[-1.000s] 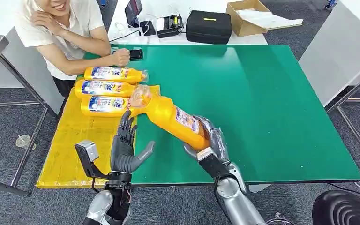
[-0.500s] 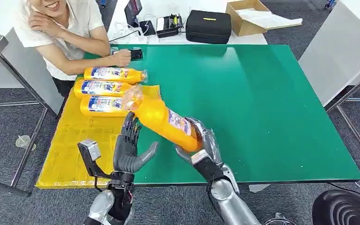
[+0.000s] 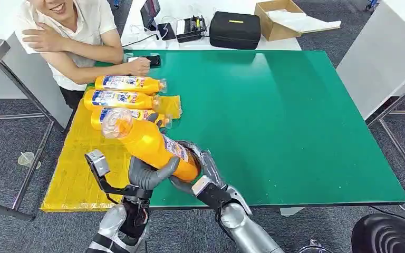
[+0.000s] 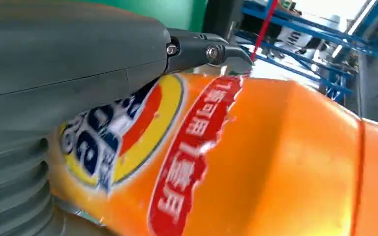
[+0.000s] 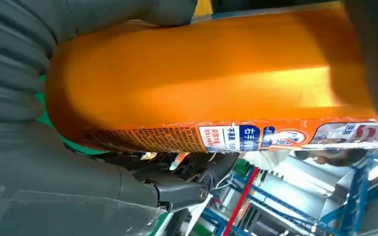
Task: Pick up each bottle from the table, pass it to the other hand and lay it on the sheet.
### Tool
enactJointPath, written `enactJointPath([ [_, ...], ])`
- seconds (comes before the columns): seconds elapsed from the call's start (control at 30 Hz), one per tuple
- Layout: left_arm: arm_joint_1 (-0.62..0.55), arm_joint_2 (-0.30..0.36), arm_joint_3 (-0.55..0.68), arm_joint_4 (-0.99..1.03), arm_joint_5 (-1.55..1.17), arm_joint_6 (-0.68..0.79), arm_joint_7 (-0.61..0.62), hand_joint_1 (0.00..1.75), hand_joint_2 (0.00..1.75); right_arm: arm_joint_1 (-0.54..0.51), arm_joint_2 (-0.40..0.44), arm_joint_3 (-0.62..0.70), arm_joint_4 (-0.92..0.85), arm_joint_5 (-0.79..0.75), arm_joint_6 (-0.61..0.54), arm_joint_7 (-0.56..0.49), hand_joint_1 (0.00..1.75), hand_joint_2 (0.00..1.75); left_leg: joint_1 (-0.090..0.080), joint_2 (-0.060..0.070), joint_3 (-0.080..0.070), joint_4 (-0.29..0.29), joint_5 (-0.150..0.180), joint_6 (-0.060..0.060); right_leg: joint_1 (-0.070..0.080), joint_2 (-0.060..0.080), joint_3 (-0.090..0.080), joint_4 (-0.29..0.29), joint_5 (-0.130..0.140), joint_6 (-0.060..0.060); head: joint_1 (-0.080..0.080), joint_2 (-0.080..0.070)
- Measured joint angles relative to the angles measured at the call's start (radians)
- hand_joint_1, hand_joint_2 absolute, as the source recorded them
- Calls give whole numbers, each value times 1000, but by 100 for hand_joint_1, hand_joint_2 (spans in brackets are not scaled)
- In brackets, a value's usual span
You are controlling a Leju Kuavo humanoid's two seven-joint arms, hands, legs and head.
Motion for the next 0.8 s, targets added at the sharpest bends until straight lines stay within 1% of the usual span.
enactJointPath([
  [0.2, -10, 2, 3, 16, 10, -31, -7, 0, 175, -15, -13, 17, 0, -11, 21, -4, 175, 175, 0, 0, 0, 0, 0, 0, 0, 0, 0, 0, 0, 0, 0, 0],
  [0.23, -13, 2, 3, 18, 10, -35, -9, 5, 175, -20, -18, 21, 0, -10, 24, -5, 175, 175, 0, 0, 0, 0, 0, 0, 0, 0, 0, 0, 0, 0, 0, 0],
  [0.27, -14, 2, 3, 18, 10, -37, -9, 175, 175, -24, -21, 23, 1, -9, 26, -6, 166, 175, 0, 0, 0, 0, 0, 0, 0, 0, 0, 0, 0, 0, 0, 0],
  [0.37, -17, 2, 3, 21, 10, -43, -11, 175, 175, -33, -26, 28, 4, -8, 31, -7, 134, 175, 0, 0, 0, 0, 0, 0, 0, 0, 0, 0, 0, 0, 0, 0],
  [0.4, -17, 2, 3, 22, 10, -44, -13, 175, 175, -34, -26, 30, 6, -9, 35, -8, 127, 175, 0, 0, 0, 0, 0, 0, 0, 0, 0, 0, 0, 0, 0, 0],
  [0.43, -17, 2, 4, 22, 10, -46, -15, 175, 175, -37, -27, 31, 9, -10, 39, -9, 3, 175, 0, 0, 0, 0, 0, 0, 0, 0, 0, 0, 0, 0, 0, 0],
  [0.47, -18, 2, 5, 23, 12, -48, -18, 175, 175, -43, -30, 33, 13, -15, 52, -13, 0, 175, 0, 0, 0, 0, 0, 0, 0, 0, -1, 0, 0, 0, 0, 0],
  [0.57, -23, 2, 13, 23, 34, -78, -24, 175, 175, -56, -41, 50, 24, -38, 117, -24, 0, 175, 0, 0, 0, 0, 0, 0, 0, 0, 0, 0, 0, 0, 0, 0],
  [0.6, -28, 2, 14, 23, 40, -87, -24, 175, 175, -53, -41, 56, 27, -46, 132, -26, 0, 0, 0, 0, 0, 0, 0, 0, 0, 0, 0, 0, 0, 0, 0, 0],
  [0.8, -32, 3, 29, 23, 68, -113, -22, 175, 175, -48, -42, 61, 44, -80, 138, -30, 0, 0, 0, 0, 0, 0, 0, 0, 0, 0, -1, 0, 0, 0, 0, 0],
])
